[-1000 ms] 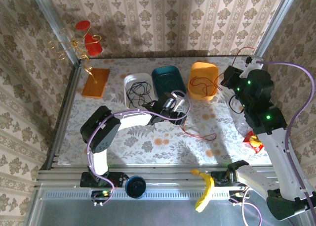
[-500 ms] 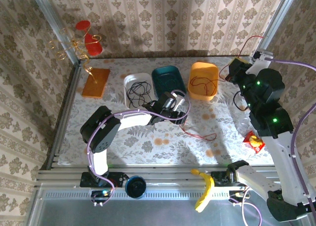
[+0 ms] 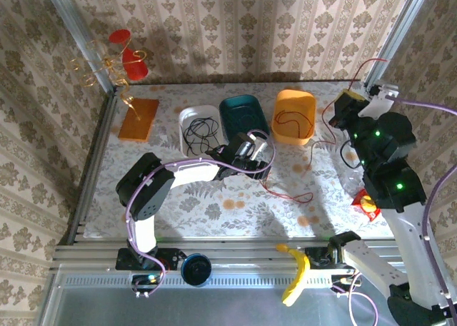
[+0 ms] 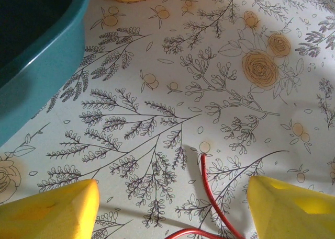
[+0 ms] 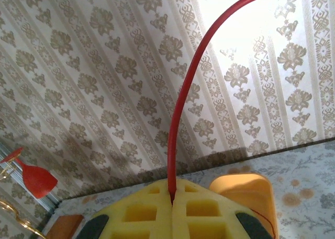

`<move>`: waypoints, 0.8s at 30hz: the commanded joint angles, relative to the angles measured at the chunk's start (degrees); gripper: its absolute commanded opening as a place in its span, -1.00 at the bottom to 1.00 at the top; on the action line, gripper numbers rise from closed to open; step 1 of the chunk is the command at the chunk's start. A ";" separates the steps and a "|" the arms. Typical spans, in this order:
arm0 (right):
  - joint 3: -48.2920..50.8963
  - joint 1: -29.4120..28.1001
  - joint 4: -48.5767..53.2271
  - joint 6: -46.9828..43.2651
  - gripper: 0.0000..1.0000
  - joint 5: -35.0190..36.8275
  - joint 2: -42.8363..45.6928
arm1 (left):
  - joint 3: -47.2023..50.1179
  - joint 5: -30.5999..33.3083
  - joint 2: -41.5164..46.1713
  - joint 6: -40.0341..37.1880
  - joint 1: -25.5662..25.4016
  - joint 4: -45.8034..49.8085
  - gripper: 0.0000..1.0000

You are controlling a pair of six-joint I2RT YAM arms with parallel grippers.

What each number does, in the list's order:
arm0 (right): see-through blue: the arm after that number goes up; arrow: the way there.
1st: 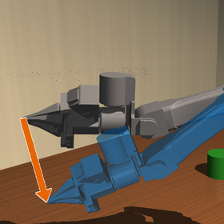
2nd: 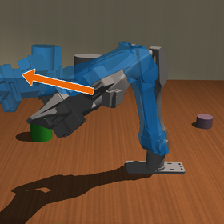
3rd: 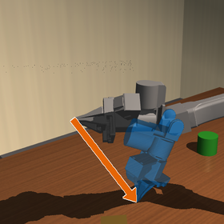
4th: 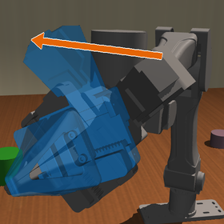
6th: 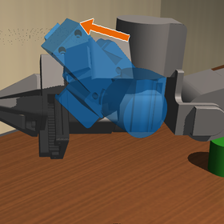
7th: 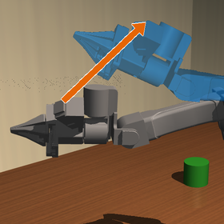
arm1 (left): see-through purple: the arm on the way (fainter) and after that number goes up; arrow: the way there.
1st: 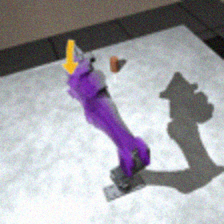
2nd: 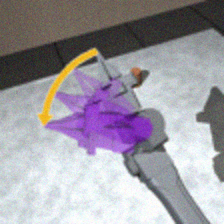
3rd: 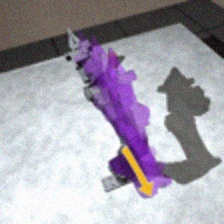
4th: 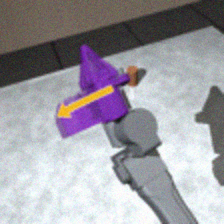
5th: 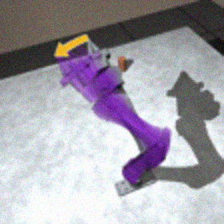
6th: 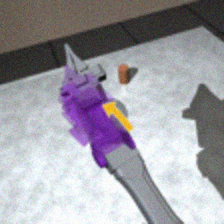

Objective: Untangle the cables

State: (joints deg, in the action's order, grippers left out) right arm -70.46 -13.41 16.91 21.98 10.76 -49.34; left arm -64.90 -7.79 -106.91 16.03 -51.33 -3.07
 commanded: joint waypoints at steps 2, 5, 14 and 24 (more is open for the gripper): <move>-1.72 -0.15 -3.62 -2.83 -1.00 1.80 -5.68 | 0.14 -0.91 -0.38 0.93 0.02 -0.58 0.51; -4.69 0.11 -7.94 -5.12 -1.00 1.98 -11.96 | 0.07 -1.04 -0.46 0.93 0.05 -0.36 0.51; -17.76 3.07 -11.90 -8.33 -1.00 4.24 -29.34 | 0.17 -0.83 -0.64 0.75 0.48 0.28 0.51; -15.74 3.81 -9.35 -6.36 -1.00 4.08 -43.47 | 0.40 -1.70 -1.10 0.93 1.41 0.06 0.52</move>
State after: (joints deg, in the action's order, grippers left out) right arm -87.85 -9.89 6.02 14.09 14.81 -89.80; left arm -64.90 -8.47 -107.18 16.27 -50.46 -3.05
